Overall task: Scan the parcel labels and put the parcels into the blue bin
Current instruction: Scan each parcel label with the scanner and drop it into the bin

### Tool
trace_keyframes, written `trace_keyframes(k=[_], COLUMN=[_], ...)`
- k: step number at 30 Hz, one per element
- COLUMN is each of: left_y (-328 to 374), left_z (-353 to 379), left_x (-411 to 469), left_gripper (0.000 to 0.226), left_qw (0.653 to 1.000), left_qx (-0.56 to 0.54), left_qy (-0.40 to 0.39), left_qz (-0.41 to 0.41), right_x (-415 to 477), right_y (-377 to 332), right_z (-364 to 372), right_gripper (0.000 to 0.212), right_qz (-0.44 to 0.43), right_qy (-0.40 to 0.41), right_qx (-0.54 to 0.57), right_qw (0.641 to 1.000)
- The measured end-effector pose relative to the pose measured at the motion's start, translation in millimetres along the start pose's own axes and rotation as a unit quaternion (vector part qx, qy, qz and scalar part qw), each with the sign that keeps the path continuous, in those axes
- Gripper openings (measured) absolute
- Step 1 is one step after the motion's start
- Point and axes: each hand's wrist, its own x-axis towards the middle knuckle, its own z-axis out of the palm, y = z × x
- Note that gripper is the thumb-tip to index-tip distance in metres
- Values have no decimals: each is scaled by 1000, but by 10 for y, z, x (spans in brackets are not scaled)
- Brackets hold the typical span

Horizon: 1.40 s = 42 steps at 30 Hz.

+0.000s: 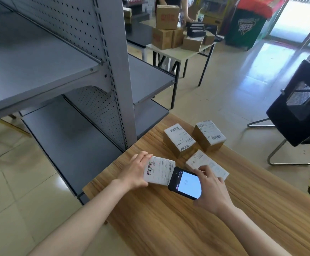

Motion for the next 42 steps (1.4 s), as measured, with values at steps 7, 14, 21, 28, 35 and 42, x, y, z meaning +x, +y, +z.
trace_keyframes(k=[7, 14, 21, 28, 35, 42], left_y=[328, 1057, 2335, 3954, 5633, 6853], left_z=[29, 283, 855, 1669, 2384, 3008], left_x=[-119, -213, -287, -435, -879, -2060], left_gripper=[102, 102, 106, 106, 107, 90], left_qw=[999, 997, 990, 946, 855, 727], left_qx=[42, 27, 10, -24, 1, 16], left_qy=[-5, -10, -55, -156, -268, -335], left_qz=[25, 68, 133, 283, 443, 599], right_x=[-396, -1180, -2411, -3977, -5482, -6791], right_y=[255, 826, 1649, 2307, 2524, 2235], right_z=[27, 18, -11, 121, 528, 925], right_gripper=[97, 95, 92, 91, 89, 90], right_qz=[10, 85, 238, 409, 591, 714], right_qy=[22, 56, 126, 238, 323, 358], right_qx=[32, 121, 255, 301, 302, 266], right_qw=[999, 987, 929, 828, 675, 539])
